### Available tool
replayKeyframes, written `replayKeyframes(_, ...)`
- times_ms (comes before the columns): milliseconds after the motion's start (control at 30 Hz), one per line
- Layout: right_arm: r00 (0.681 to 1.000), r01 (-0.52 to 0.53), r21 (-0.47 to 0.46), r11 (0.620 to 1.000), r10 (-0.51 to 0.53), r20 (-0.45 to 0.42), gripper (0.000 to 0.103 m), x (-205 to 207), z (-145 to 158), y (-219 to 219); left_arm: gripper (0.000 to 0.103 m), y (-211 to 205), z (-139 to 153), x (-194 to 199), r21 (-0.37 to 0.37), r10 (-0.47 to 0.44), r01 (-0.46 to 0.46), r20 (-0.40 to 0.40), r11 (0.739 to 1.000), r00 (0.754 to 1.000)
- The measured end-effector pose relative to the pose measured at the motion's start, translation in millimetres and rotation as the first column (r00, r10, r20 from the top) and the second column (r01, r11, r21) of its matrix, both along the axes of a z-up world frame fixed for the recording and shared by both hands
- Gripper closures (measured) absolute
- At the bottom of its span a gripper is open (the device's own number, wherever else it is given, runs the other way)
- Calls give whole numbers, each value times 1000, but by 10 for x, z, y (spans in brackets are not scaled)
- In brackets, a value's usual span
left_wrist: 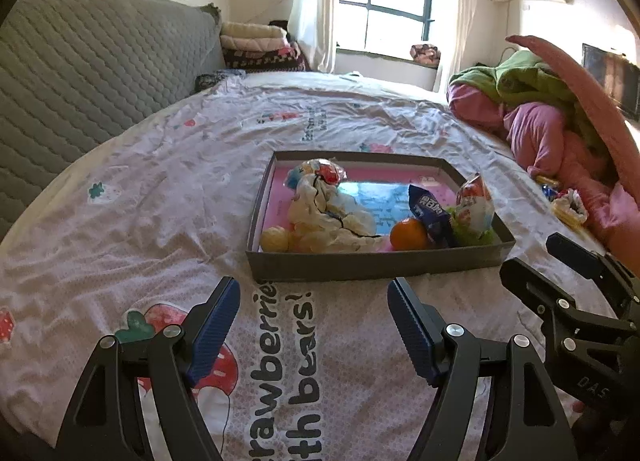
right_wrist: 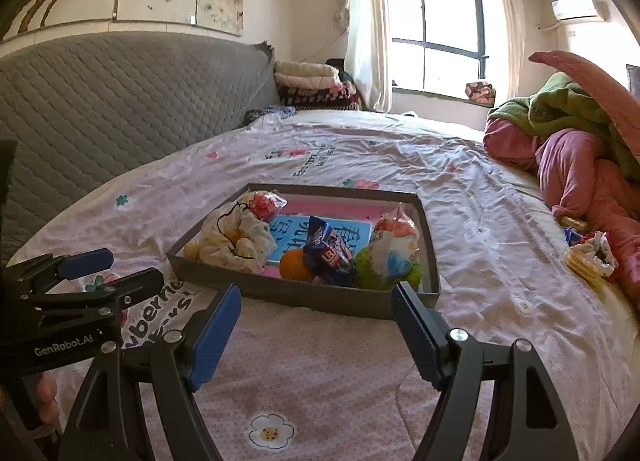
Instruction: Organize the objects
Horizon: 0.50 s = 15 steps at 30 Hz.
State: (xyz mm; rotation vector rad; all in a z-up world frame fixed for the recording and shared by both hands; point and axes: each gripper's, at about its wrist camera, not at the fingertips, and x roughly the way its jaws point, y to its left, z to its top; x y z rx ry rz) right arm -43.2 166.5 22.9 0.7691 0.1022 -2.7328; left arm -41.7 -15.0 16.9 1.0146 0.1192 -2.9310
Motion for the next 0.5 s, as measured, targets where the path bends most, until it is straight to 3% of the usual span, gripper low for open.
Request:
replayKeyframes(267, 1000, 4, -5, 1000, -4, -21, 26, 86, -42, -12, 26, 32, -106, 39, 4, 6, -6, 9, 1000, 1000)
replayKeyframes(500, 999, 24, 0, 1000, -24, 25, 26, 98, -179, 17, 26, 93, -185, 83, -10, -2, 2, -1, 1000, 1000)
